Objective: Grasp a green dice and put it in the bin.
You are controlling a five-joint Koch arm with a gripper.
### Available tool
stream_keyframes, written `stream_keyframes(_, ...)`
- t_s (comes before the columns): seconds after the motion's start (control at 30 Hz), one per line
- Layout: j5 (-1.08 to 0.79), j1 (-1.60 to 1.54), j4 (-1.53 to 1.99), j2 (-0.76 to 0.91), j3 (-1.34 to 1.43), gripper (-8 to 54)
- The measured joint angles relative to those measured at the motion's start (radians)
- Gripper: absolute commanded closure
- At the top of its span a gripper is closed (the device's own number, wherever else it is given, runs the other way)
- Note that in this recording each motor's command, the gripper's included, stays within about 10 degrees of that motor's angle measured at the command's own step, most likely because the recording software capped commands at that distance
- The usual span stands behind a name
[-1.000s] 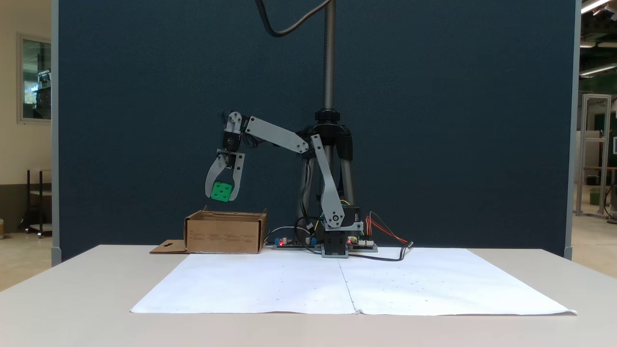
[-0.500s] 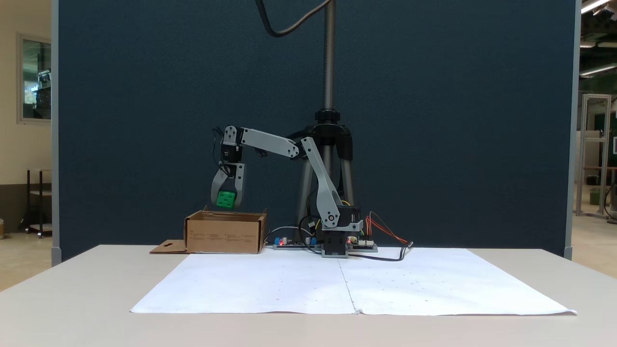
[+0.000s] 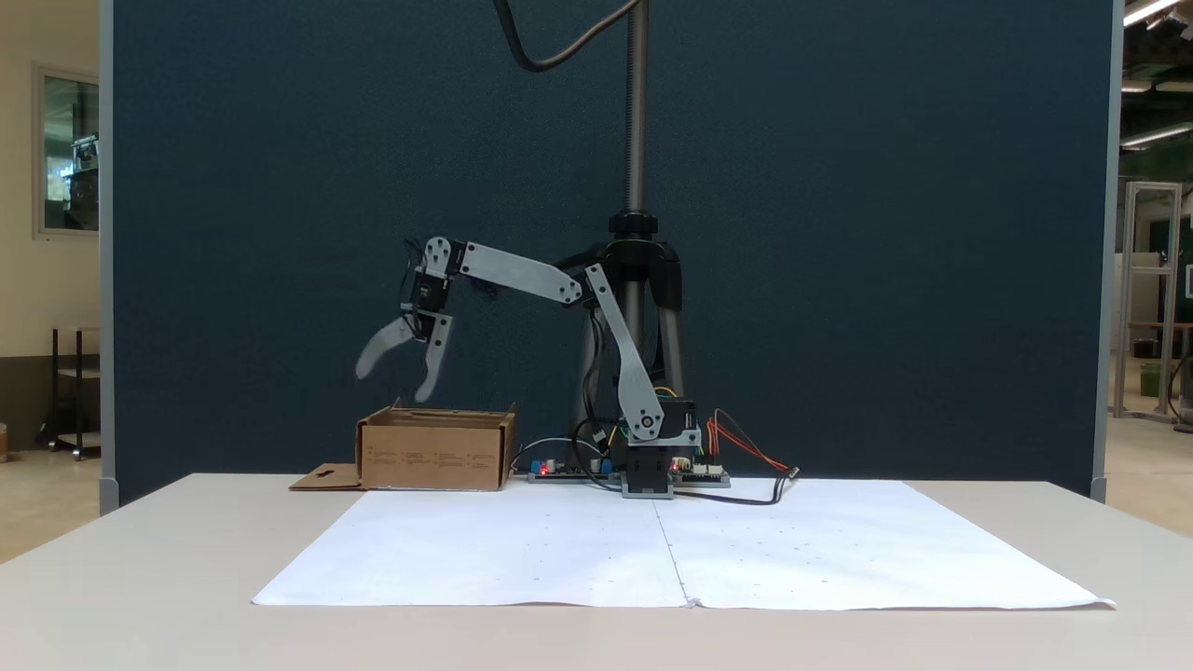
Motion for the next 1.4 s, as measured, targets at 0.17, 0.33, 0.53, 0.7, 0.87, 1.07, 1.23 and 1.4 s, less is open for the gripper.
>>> stream_keyframes(0.17, 0.055, -0.319, 0.000, 0.127, -0.002, 2.3)
stream_keyframes(0.33, 0.061, -0.589, 0.000, 0.195, -0.002, 2.1)
stream_keyframes(0.53, 0.063, -0.884, 0.000, 0.196, -0.002, 1.9)
stream_keyframes(0.7, 0.063, -1.083, -0.003, 0.196, -0.002, 1.9)
stream_keyframes(0.87, 0.063, -1.226, -0.055, 0.241, 0.089, 2.0)
stream_keyframes(1.07, 0.063, -1.310, -0.287, 0.428, 0.394, 2.4)
stream_keyframes(1.23, 0.063, -1.405, -0.488, 0.641, 0.684, 2.4)
stream_keyframes(1.4, 0.057, -1.513, -0.670, 0.865, 0.983, 2.2)
